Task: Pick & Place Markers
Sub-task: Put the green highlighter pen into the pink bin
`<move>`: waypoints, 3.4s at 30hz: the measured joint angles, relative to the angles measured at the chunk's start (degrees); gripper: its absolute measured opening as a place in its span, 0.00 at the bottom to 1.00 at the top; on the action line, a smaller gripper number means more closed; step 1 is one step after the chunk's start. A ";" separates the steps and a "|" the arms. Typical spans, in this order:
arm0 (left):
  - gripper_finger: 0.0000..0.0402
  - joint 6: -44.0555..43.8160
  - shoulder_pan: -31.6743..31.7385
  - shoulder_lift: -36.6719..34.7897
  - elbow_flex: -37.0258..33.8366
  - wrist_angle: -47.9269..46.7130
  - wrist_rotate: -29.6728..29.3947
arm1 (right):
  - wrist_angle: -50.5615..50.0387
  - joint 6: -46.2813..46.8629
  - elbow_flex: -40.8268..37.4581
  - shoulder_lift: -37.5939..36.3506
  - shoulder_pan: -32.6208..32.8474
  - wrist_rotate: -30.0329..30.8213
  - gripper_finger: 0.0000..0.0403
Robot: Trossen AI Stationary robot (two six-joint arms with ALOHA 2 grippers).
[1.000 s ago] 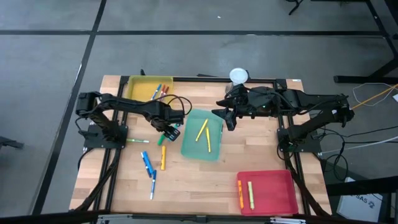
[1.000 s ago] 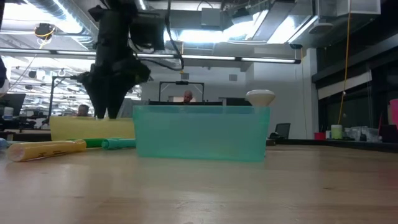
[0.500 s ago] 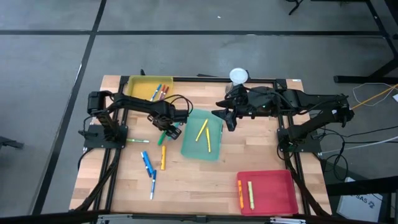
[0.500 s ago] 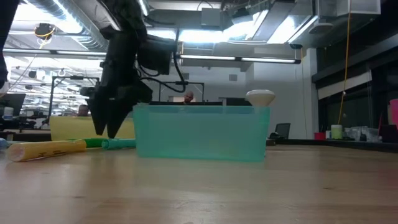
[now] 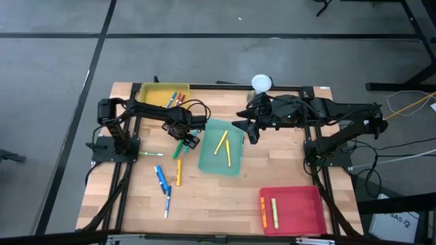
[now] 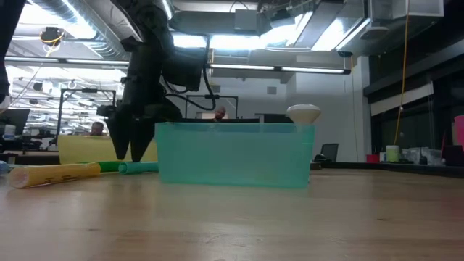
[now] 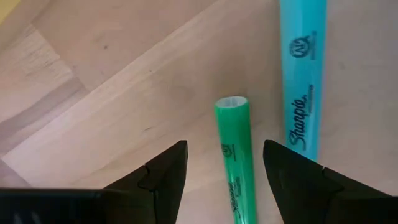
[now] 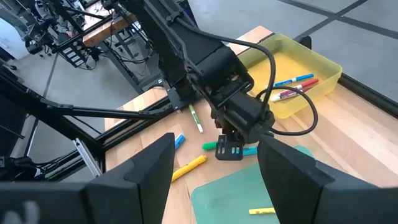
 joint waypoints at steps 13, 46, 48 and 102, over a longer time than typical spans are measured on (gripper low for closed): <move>0.50 -0.22 0.10 3.75 0.11 2.79 1.39 | -0.10 -0.20 0.00 0.00 0.00 0.00 0.55; 0.16 1.91 0.35 -2.97 -0.20 -2.22 4.02 | -0.17 -2.08 0.00 0.00 0.00 0.02 0.55; 0.16 1.21 0.35 -5.66 -0.20 -1.81 3.87 | -0.20 -3.01 0.00 0.00 -0.01 0.00 0.55; 0.16 20.82 -7.03 -29.93 0.02 75.38 6.54 | 9.01 -5.74 0.00 4.40 -0.47 -4.38 0.80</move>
